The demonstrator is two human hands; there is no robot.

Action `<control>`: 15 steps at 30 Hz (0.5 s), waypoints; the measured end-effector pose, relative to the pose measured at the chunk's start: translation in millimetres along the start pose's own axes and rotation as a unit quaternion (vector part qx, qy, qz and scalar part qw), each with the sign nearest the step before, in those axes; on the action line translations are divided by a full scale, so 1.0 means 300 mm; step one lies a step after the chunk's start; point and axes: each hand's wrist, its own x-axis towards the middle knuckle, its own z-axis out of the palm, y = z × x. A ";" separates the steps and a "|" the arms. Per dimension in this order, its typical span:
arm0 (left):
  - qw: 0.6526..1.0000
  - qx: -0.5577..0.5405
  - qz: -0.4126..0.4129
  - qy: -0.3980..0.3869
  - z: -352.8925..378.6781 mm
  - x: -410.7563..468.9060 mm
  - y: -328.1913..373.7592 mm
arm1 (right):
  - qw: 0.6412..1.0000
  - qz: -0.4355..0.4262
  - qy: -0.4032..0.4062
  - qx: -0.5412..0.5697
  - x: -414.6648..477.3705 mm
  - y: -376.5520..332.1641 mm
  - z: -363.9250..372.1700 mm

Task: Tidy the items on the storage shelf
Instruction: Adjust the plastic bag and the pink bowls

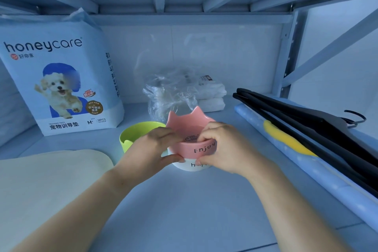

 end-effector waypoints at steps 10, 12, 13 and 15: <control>0.997 -0.043 -0.044 -0.052 0.106 0.156 0.015 | 0.995 0.085 0.047 -0.002 0.023 0.108 -0.012; 0.996 -0.051 -0.066 -0.037 0.144 0.187 0.035 | 0.993 0.095 0.072 0.008 0.031 0.147 -0.010; 0.995 -0.046 -0.082 -0.025 0.168 0.196 0.051 | 0.991 0.098 0.087 0.009 0.033 0.166 -0.007; 0.991 -0.018 -0.129 -0.006 0.211 0.205 0.084 | 0.989 0.103 0.108 0.010 0.042 0.192 -0.005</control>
